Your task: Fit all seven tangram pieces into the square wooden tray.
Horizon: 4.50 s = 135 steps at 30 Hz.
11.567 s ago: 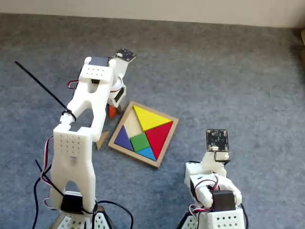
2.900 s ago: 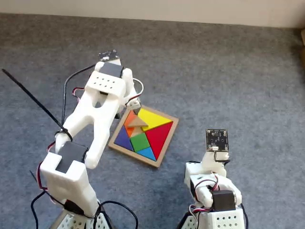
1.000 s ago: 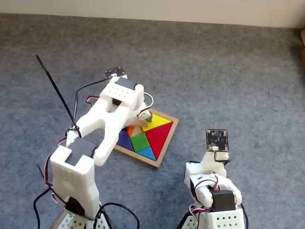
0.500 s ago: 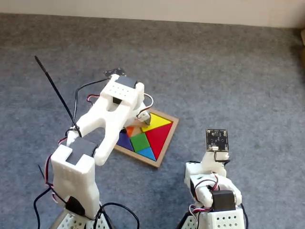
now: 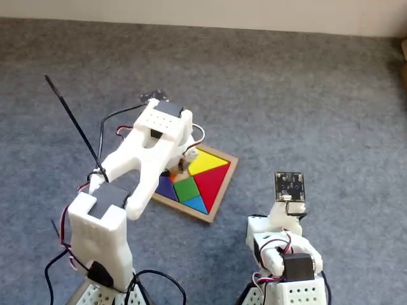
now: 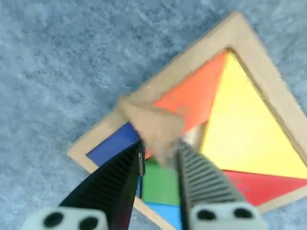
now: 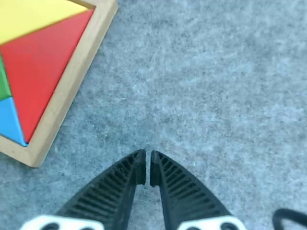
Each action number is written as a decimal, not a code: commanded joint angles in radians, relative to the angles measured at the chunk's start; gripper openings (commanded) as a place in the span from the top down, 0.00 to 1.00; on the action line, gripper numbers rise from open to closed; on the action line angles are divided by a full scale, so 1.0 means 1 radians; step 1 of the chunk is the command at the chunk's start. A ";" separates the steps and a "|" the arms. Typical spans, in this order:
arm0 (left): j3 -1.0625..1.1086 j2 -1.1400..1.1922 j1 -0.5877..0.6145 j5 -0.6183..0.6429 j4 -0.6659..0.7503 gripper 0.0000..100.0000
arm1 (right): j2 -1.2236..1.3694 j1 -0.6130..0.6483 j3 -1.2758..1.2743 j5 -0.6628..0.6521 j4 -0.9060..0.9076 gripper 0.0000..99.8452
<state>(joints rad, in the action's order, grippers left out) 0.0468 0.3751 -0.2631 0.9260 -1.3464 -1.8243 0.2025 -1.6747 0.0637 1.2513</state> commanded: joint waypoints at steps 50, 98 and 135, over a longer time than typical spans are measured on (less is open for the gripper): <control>-0.435 0.226 0.229 -0.153 -0.060 0.69 | -0.018 -0.012 -0.134 0.006 0.005 0.97; -0.239 0.216 0.111 -0.083 -0.023 0.69 | -0.018 -0.012 -0.134 0.006 0.005 0.97; -0.271 0.054 0.156 -0.265 -0.064 1.00 | -0.018 -0.012 -0.134 0.006 0.005 0.97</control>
<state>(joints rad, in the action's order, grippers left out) -0.2018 0.5623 -0.0913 0.7603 -1.3679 -1.8243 0.2025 -1.6747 0.0637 1.2513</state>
